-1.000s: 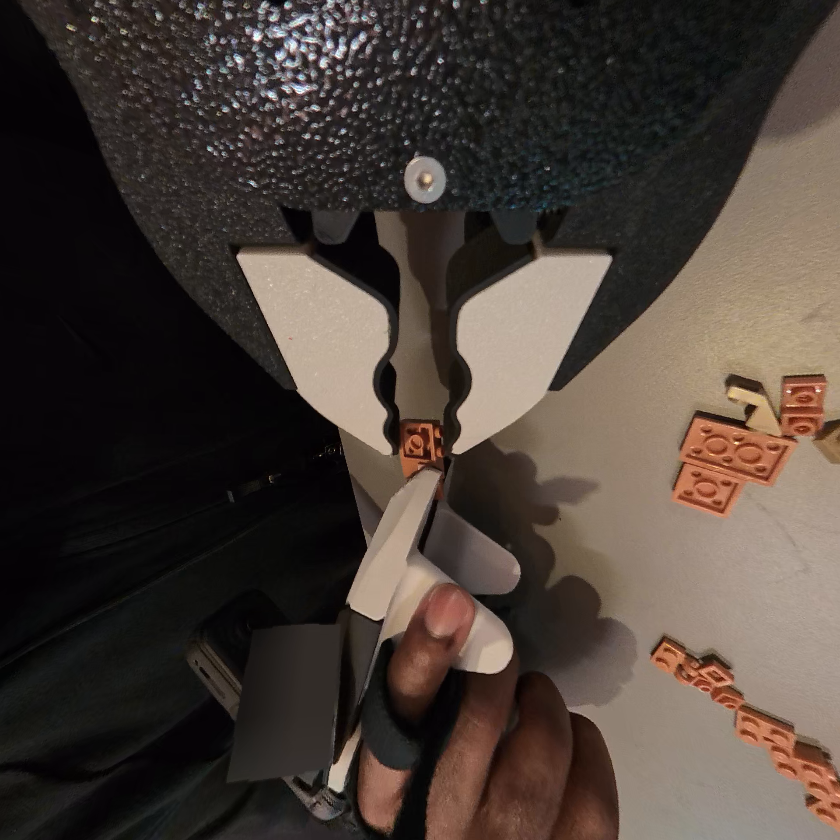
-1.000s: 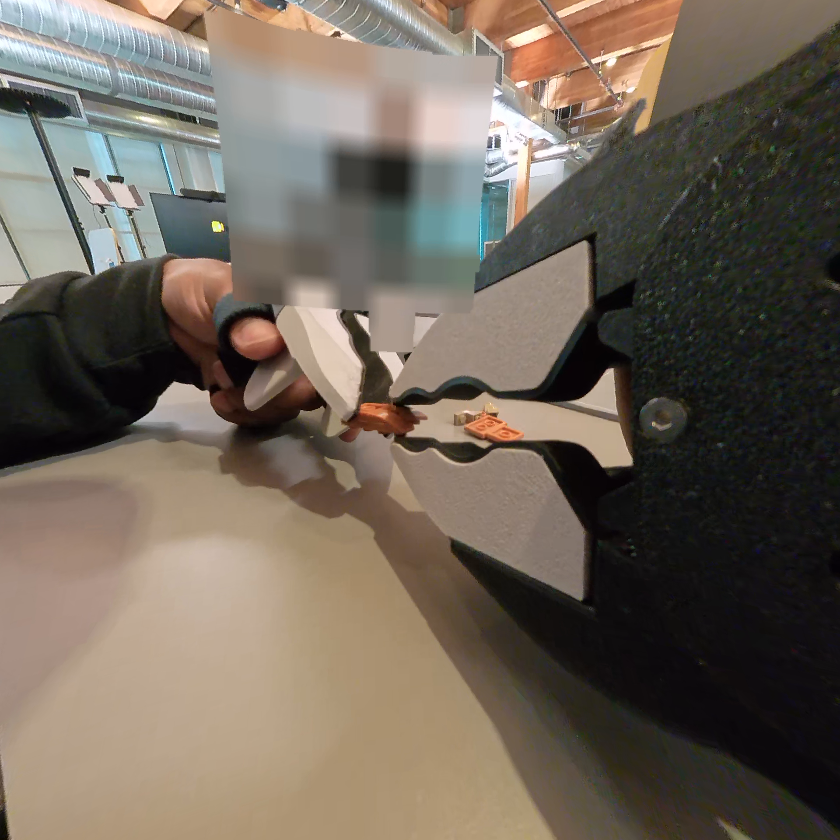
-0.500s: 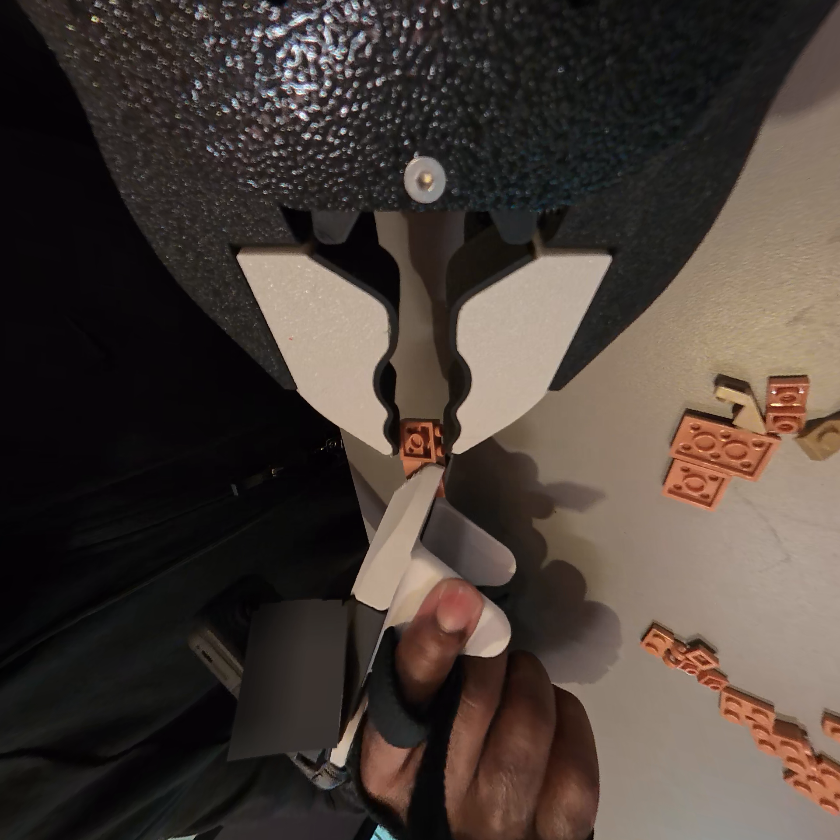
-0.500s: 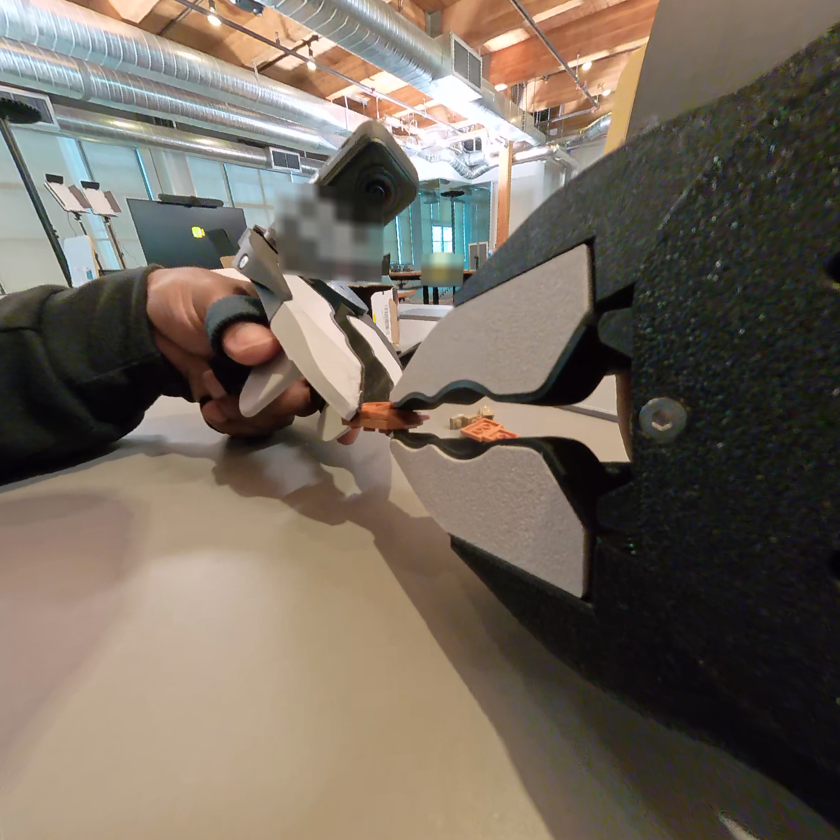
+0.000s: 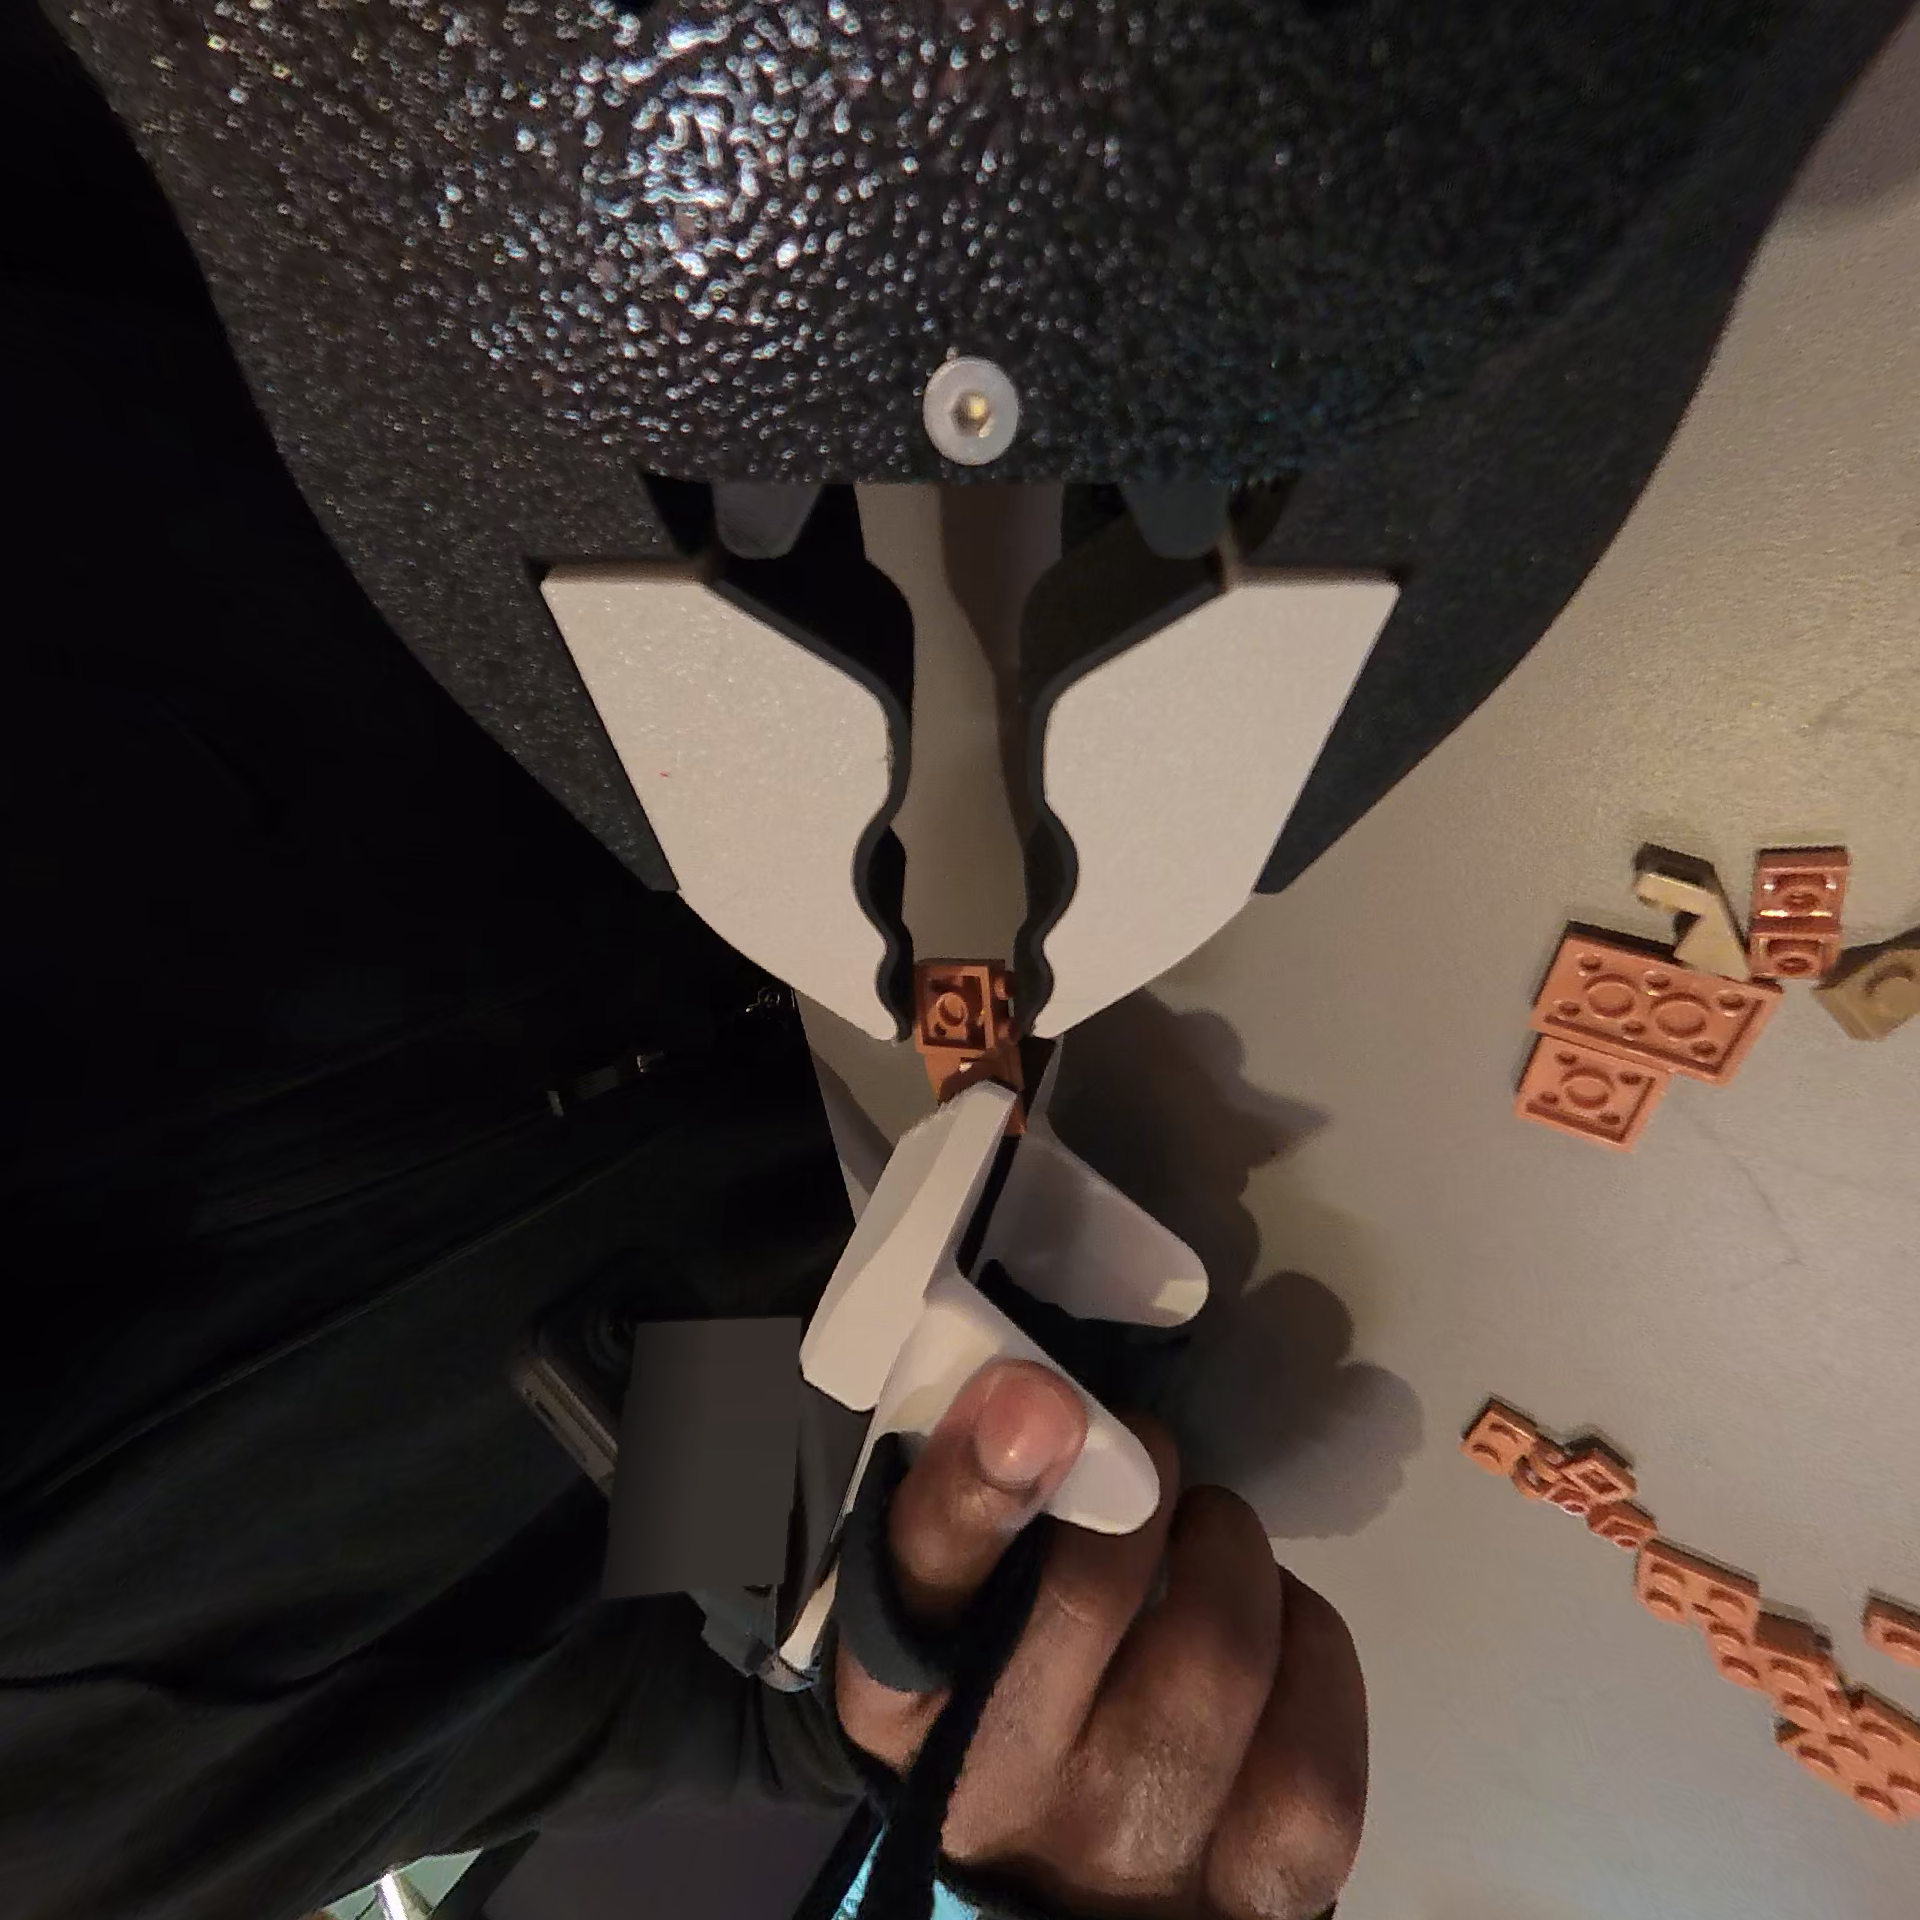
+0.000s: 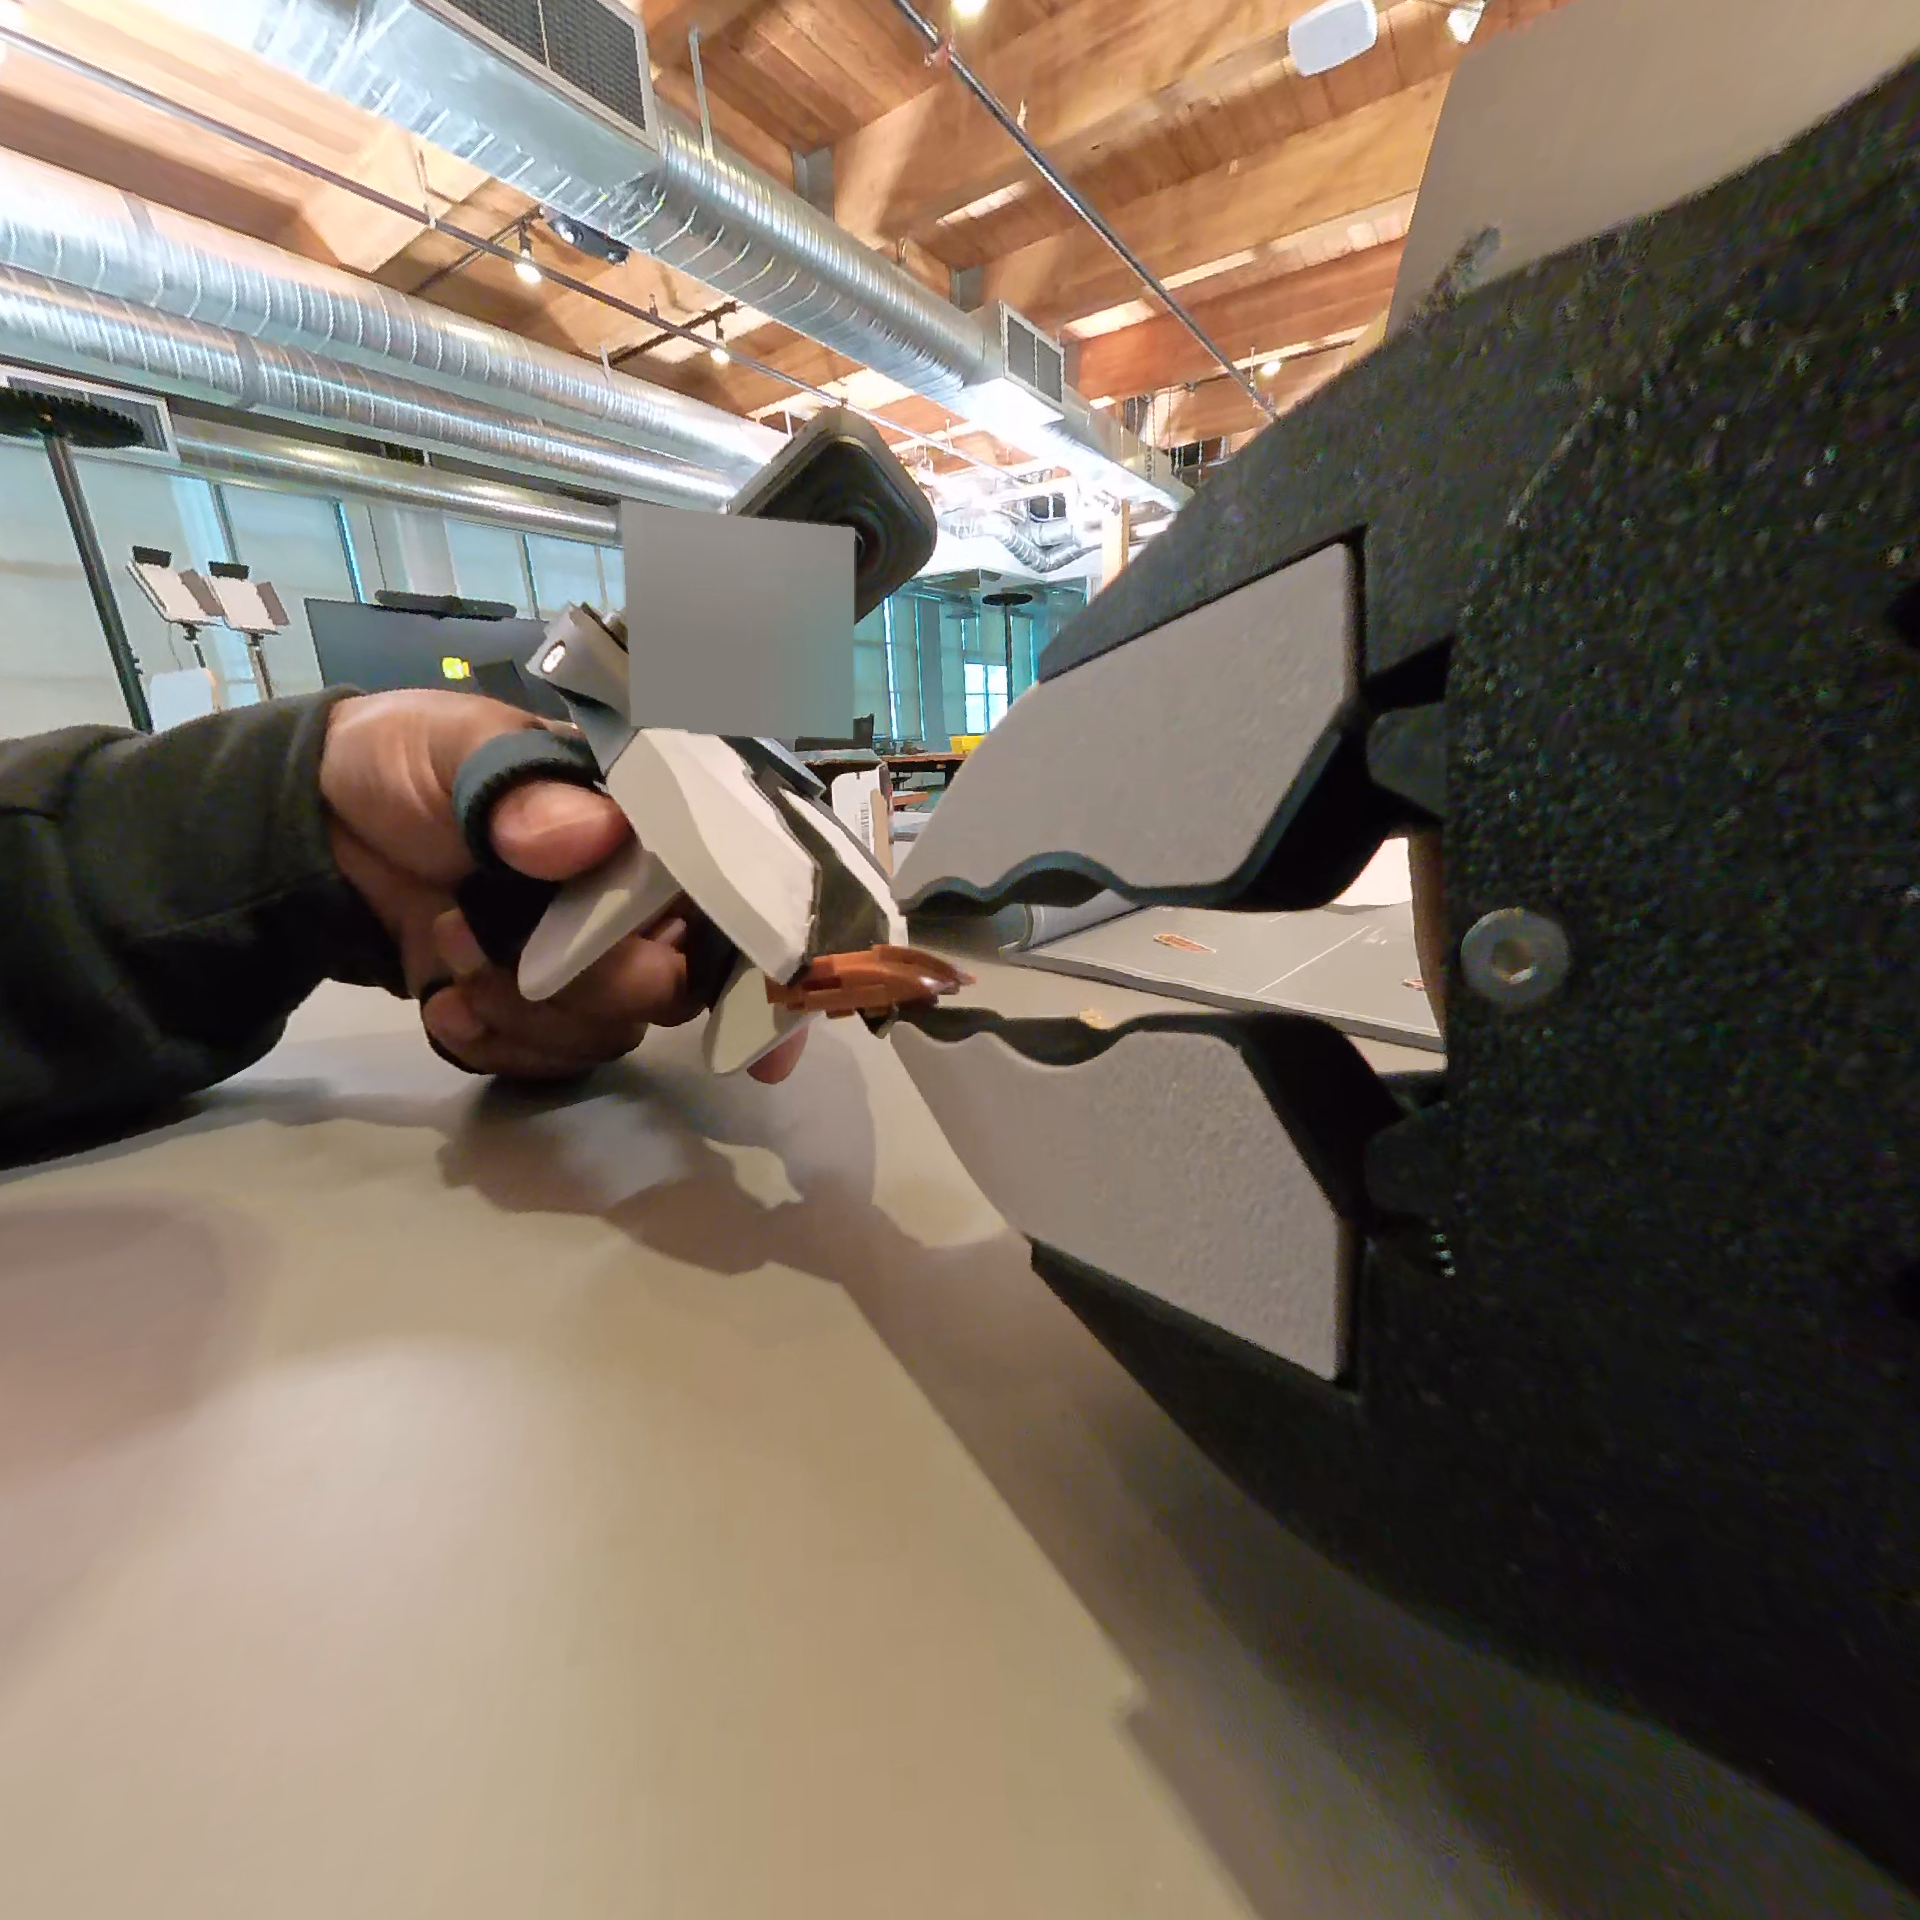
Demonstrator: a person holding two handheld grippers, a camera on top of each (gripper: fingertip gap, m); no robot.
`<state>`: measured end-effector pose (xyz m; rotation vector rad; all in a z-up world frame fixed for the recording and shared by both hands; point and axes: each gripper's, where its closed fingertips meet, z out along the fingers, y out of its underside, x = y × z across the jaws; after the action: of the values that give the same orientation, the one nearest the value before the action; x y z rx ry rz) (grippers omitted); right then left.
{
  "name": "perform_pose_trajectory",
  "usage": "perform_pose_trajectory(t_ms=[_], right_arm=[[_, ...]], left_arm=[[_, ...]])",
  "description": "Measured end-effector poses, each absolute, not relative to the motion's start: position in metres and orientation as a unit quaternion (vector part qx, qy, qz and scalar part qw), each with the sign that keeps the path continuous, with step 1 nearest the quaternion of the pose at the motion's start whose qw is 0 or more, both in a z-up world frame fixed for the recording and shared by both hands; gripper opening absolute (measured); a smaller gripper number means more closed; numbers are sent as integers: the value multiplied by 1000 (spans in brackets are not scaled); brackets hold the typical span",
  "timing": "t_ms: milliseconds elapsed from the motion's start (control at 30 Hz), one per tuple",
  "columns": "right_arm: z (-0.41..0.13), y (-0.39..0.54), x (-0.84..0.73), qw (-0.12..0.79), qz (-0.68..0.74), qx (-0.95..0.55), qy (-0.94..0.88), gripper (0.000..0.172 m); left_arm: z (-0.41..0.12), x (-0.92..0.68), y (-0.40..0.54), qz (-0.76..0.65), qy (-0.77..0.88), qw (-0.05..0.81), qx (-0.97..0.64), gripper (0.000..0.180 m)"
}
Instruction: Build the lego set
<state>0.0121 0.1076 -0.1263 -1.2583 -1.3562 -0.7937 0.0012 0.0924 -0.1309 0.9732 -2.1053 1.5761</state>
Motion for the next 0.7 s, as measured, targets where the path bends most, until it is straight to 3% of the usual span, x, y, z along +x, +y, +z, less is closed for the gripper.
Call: perform_pose_trajectory(t_ms=[700], right_arm=[[-130,106,13,517,-316,-550,-574,7]], left_arm=[[-130,3,93,556,-734,170,351,18]])
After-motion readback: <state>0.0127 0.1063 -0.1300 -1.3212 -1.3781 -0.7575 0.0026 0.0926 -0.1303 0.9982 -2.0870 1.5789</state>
